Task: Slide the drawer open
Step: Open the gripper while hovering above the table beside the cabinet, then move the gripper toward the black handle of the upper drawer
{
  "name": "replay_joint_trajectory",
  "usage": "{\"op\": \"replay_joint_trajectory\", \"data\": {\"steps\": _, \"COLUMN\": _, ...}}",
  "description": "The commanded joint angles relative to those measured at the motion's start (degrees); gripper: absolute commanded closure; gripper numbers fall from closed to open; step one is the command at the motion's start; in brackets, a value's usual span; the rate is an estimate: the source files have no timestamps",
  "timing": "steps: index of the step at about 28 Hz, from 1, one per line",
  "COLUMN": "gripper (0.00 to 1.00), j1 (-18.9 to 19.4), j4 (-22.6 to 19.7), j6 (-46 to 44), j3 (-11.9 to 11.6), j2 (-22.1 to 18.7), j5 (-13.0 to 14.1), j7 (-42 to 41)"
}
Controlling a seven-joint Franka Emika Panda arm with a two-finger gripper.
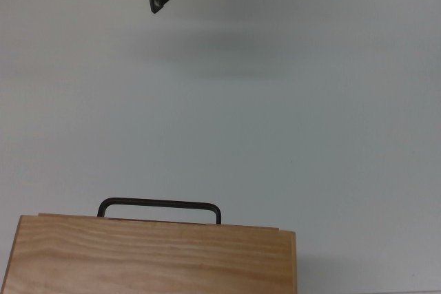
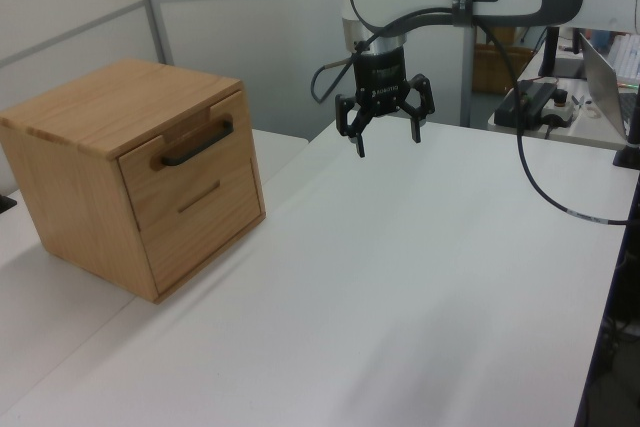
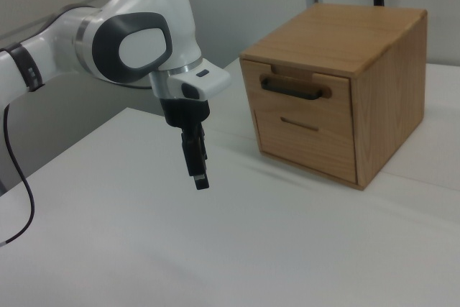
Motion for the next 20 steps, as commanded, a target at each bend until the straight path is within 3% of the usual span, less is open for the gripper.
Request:
{"op": "replay_joint_trajectory", "data": {"steps": 1, "gripper": 0.0, "j1": 0.2, "j4": -0.4, "j6": 0.2, "j3": 0.0, "j2": -0.3, "j5": -0.4, "j7": 15.7}}
{"op": "replay_joint_trajectory", "data": {"steps": 10, "gripper": 0.0, "j1": 0.5, "j4": -1.0, "j6": 1.6, "j3": 0.5, "j2": -0.1, "j5": 0.5, "j7": 29.2}}
{"op": "replay_joint_trajectory", "data": {"steps": 15, "gripper": 0.0, "j1": 0.7, "j4": -1.5, "j6": 8.9, "j3": 0.6, "j2": 0.6, "j5": 1.3, "j7": 40.1}}
{"op": "replay_joint_trajectory", "data": {"steps": 20, "gripper": 0.0, "j1": 0.9, "j4": -3.3, "j6": 17.3, "j3": 0.7, "j2": 0.7, "j5": 2.0, "j7": 45.2}}
